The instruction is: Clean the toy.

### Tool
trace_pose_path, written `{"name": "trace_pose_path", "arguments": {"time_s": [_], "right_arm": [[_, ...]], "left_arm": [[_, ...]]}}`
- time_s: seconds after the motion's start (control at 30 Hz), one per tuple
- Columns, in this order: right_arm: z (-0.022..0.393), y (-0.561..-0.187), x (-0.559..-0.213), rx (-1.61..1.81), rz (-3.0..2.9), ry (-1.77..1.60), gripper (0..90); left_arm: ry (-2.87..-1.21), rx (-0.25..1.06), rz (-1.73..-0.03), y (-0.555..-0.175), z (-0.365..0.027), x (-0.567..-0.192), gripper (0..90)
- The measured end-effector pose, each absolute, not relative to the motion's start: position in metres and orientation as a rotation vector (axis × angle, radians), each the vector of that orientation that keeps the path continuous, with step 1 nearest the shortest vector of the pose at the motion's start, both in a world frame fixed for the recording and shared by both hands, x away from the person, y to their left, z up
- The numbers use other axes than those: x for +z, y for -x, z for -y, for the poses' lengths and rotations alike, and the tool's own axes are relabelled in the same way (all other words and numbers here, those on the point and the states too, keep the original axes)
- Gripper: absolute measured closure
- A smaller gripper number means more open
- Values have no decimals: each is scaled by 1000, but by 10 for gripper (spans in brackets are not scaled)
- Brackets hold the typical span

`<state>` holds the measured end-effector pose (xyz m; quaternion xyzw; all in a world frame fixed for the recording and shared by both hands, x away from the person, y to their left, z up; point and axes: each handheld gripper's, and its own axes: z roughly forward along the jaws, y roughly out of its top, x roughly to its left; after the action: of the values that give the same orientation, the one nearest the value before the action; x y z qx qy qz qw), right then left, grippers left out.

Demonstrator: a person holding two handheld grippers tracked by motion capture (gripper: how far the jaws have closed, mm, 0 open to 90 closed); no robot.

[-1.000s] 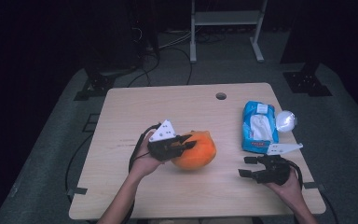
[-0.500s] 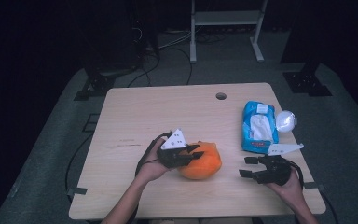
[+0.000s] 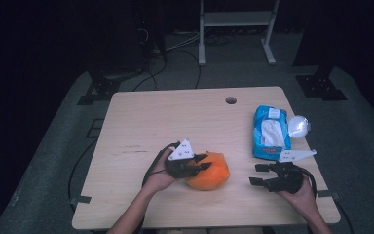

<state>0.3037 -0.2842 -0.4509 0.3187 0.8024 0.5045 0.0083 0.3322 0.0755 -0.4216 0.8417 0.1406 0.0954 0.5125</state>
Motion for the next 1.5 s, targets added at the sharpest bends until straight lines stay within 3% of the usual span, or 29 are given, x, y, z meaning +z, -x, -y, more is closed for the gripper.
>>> {"name": "trace_pose_path", "arguments": {"time_s": [0.37,0.67,1.03,1.5], "right_arm": [[284,-302,-440,1593,-2458,-973,307],[302,-316,-411,1543,-2346,-957,307],[325,-359,-391,1368,-2254,-992,307],[338,-403,-412,1241,-2233,-1145,389]], "left_arm": [[-2031,187,-327,-330,-76,-415,446],[-1992,195,-316,-326,-84,-400,349],[-1967,216,-365,-326,-106,-403,293],[-1957,174,-397,-326,-117,-414,286]]}}
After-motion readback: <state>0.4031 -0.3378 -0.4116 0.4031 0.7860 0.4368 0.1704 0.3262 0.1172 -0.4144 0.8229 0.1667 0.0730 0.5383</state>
